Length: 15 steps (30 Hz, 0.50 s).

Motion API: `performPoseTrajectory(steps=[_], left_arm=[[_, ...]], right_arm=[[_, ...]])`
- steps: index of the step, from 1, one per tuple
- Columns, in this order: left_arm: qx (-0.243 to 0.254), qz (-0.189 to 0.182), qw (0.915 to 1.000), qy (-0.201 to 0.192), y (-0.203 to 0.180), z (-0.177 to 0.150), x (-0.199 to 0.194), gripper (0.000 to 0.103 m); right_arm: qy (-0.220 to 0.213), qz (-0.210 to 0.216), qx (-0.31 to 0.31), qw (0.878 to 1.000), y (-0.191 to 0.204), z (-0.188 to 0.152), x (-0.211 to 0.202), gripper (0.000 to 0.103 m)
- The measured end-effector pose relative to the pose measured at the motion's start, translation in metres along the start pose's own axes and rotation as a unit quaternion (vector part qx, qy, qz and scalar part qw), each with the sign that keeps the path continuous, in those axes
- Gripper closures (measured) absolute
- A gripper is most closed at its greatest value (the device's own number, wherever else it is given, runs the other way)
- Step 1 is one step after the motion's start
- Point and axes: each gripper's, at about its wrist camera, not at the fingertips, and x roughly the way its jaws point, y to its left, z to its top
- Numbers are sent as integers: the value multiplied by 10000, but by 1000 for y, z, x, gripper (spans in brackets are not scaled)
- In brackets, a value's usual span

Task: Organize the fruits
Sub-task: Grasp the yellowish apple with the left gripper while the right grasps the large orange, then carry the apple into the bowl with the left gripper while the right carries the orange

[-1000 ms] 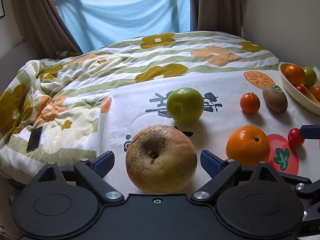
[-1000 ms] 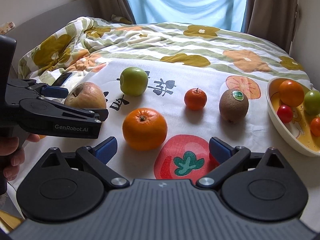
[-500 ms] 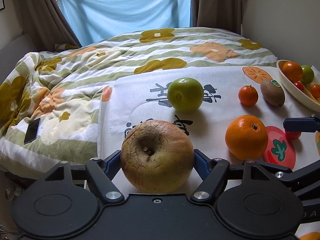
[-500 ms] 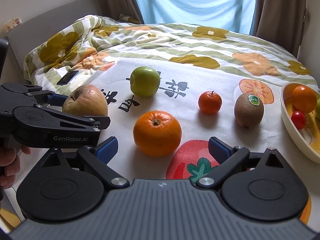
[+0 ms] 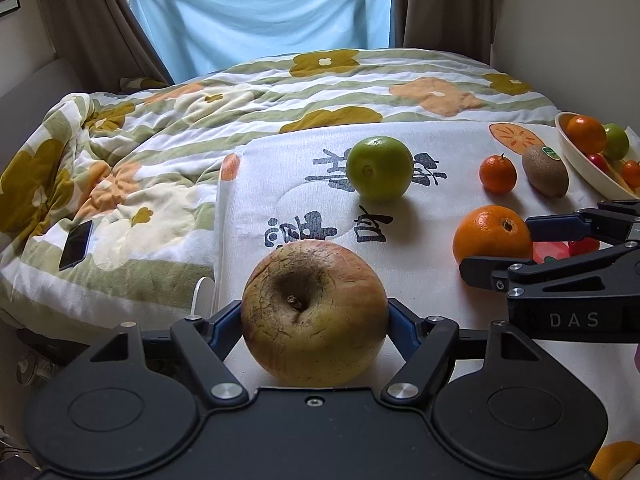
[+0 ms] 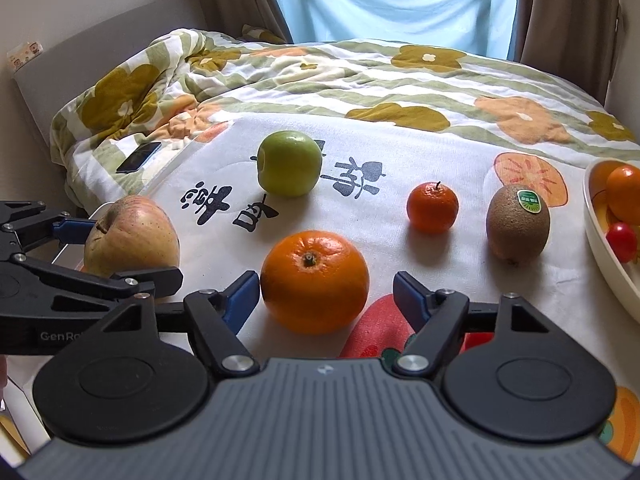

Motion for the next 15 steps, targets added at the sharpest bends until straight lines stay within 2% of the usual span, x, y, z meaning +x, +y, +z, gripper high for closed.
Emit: performPoseTrajectory(steps=[3, 15], left_arm=[[14, 25, 10000, 11, -1, -2, -2, 25], [-135, -9, 9999, 35, -16, -7, -27, 25]], right_arm=[[55, 94, -26, 9999, 2, 1, 3, 28], [76, 220, 69, 9997, -4, 2, -21, 29]])
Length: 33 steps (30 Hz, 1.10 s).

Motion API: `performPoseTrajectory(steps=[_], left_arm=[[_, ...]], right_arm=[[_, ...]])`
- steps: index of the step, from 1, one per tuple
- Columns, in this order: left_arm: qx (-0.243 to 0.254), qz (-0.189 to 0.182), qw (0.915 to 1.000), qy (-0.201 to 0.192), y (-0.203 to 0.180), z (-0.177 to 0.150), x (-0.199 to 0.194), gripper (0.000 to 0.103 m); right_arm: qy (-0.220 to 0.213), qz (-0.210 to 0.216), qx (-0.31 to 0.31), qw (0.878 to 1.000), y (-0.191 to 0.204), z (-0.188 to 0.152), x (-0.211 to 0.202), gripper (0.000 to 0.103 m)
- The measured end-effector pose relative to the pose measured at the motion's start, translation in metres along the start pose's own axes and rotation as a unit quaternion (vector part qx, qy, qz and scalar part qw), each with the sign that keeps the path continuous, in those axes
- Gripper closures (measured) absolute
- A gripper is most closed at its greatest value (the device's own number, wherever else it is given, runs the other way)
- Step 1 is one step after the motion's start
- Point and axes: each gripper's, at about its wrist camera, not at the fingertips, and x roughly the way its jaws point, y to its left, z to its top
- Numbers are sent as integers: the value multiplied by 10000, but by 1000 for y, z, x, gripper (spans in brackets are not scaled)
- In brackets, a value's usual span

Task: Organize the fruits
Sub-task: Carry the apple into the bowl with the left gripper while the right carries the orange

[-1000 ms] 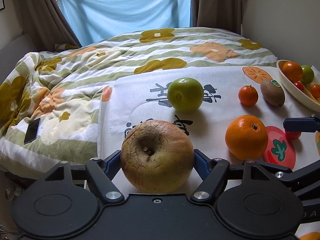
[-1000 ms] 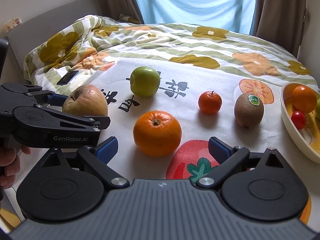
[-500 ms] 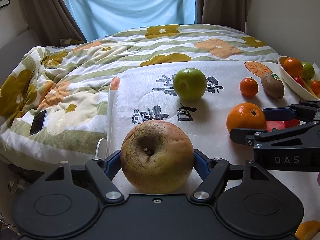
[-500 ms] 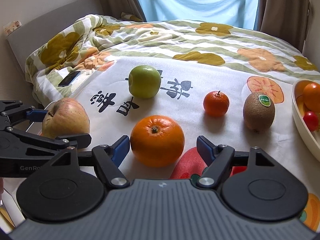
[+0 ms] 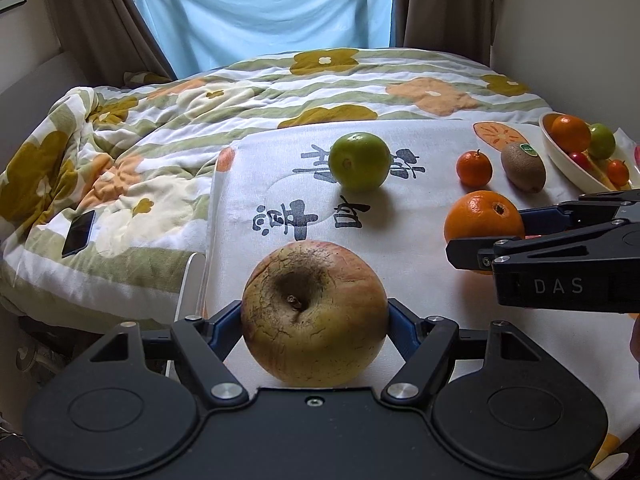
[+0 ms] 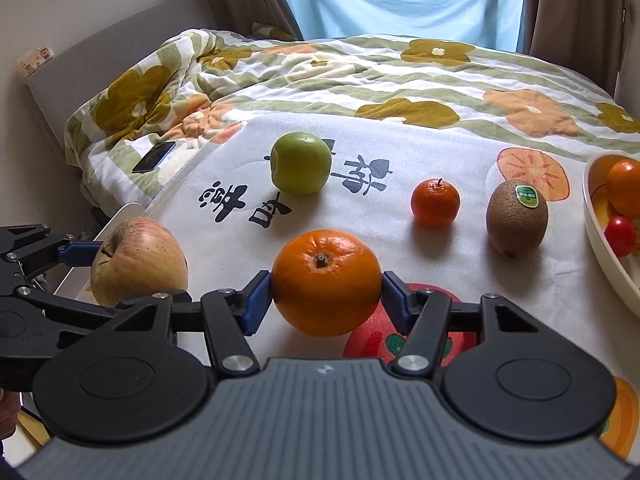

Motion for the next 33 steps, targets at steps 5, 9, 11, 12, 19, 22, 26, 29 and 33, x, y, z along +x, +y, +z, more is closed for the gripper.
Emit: performPoseTrajectory(steps=[5, 9, 11, 12, 19, 22, 26, 29, 33], left_arm=[[-21, 23, 10000, -92, -17, 5, -24, 25], [-103, 78, 9998, -166, -34, 11, -42, 25], [-163, 96, 9996, -195, -46, 16, -51, 25], [-197, 96, 9995, -207, -51, 19, -55, 25], [-285, 102, 9989, -355, -98, 35, -73, 25], [-250, 48, 9988, -413, -119, 43, -76, 25], [-186, -58, 9986, -483, -148, 54, -77, 25], [-100, -144, 9985, -518, -169, 61, -74, 25], [3, -303, 9981, -538, -197, 71, -66, 25]], right_arm=[[-100, 44, 10, 9999, -9, 2, -28, 29], [-152, 49, -41, 9999, -22, 4, -51, 29], [-142, 23, -79, 9999, -31, 5, -63, 29], [-143, 10, -104, 9998, -37, 6, -69, 29], [-222, -67, -191, 9996, -85, 7, -110, 29], [-267, -152, -159, 9994, -109, 8, -124, 29], [-316, -273, -80, 9991, -140, 6, -139, 29], [-352, -371, -9, 9987, -163, 4, -149, 29], [-370, -512, 90, 9980, -195, 0, -157, 29]])
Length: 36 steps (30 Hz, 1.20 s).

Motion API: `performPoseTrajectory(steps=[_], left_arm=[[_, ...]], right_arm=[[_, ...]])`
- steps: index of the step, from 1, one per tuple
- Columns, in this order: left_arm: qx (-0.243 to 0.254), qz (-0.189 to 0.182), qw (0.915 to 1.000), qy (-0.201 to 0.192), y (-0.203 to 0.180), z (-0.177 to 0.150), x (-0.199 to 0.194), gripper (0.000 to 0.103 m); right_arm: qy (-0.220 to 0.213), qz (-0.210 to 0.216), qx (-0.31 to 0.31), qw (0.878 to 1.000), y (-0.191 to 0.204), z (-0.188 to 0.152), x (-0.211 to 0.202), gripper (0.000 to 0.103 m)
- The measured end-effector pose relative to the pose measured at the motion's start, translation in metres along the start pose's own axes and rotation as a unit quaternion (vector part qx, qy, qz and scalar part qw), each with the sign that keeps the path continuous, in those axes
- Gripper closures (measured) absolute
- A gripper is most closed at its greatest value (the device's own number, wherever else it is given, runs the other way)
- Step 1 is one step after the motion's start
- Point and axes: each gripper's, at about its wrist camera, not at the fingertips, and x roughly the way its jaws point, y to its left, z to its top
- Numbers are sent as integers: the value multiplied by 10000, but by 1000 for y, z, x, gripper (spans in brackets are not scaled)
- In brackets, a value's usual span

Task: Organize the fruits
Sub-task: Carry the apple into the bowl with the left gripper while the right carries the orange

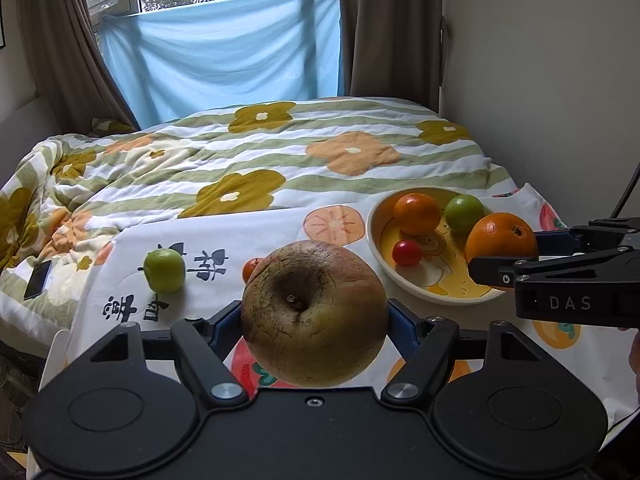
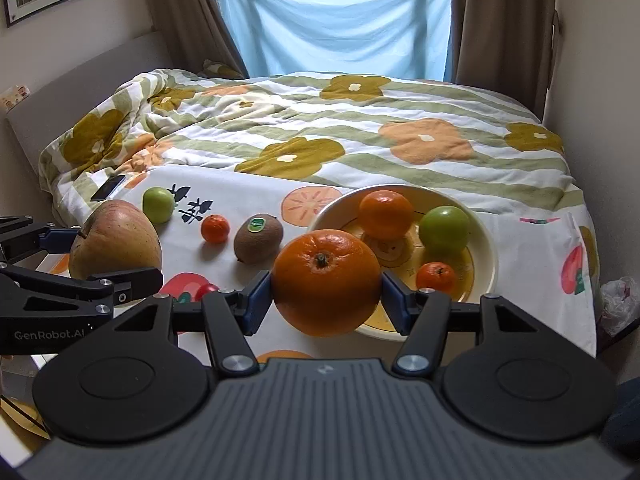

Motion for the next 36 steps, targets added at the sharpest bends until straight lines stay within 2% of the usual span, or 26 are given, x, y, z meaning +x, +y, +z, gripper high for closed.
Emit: performPoseTrajectory(steps=[14, 25, 32, 34, 36], left_arm=[[423, -394, 9983, 90, -70, 23, 55, 25], [705, -512, 9956, 332, -99, 30, 104, 25], [985, -420, 9930, 500, -114, 31, 121, 24], [983, -427, 9928, 527, -115, 32, 123, 23], [1017, -413, 9934, 333, -115, 33, 115, 14]], right_arm=[[32, -305, 262, 9992, -81, -7, 5, 29], [89, -312, 411, 9986, -108, -9, 24, 29], [134, -340, 527, 9979, -117, -11, 29, 29], [140, -352, 544, 9978, -119, -12, 29, 29], [144, -359, 555, 9977, -119, -12, 29, 30]])
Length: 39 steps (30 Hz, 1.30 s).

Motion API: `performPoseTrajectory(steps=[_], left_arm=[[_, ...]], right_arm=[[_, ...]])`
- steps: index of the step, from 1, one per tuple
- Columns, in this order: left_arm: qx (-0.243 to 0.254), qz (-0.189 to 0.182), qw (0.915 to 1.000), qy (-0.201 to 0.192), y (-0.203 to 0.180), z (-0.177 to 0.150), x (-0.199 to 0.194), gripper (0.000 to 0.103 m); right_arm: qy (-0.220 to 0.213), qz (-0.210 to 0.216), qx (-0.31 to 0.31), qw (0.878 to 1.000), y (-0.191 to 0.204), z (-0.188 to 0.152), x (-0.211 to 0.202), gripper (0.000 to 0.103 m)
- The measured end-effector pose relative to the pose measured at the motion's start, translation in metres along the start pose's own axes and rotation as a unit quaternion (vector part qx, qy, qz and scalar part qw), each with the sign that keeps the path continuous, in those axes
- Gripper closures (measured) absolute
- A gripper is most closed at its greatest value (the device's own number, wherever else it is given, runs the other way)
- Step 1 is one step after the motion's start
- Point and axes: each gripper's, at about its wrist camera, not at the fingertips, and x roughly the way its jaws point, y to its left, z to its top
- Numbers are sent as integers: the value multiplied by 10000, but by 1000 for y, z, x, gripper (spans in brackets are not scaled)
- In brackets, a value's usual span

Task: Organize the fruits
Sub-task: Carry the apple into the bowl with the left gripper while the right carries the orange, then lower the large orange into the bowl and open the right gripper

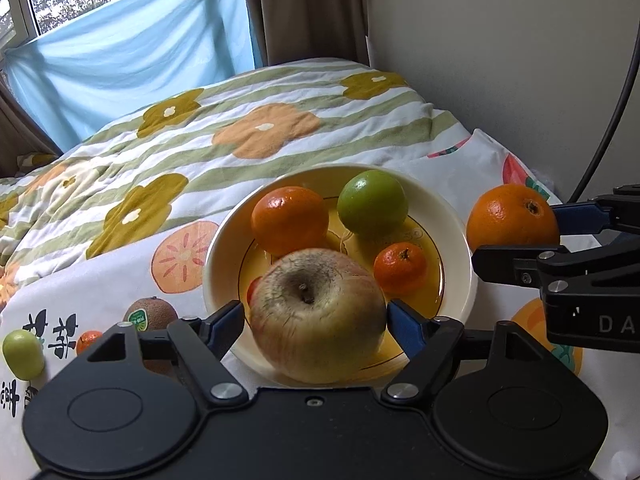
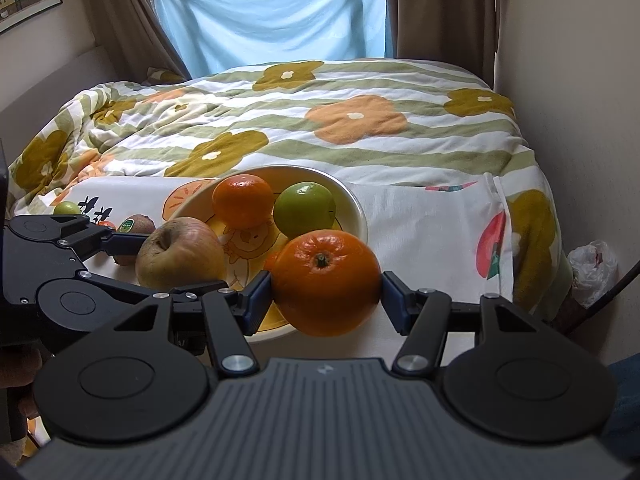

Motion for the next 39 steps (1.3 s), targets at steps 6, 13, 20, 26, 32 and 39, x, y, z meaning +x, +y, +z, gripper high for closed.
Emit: performPoseTrajectory(steps=[6, 13, 20, 26, 32, 39], left_arm=[[0, 14, 10000, -64, 7, -5, -15, 2], [-68, 219, 9997, -31, 13, -22, -28, 2], [-313, 371, 9988, -58, 24, -35, -41, 2], [-551, 501, 9972, -109, 34, -42, -47, 2], [-668, 563, 9962, -70, 38, -46, -47, 2], [-743, 602, 9954, -90, 36, -50, -52, 2]], right_arm=[[-19, -31, -17, 10000, -4, 1, -1, 30], [5, 51, -145, 9999, 2, 0, 1, 30], [26, 257, -390, 9989, 16, -3, 11, 30], [-42, 428, -716, 9965, 27, -6, 23, 29], [-245, 505, -976, 9936, 35, -6, 20, 5], [-320, 391, -944, 9942, 35, -7, 12, 0]])
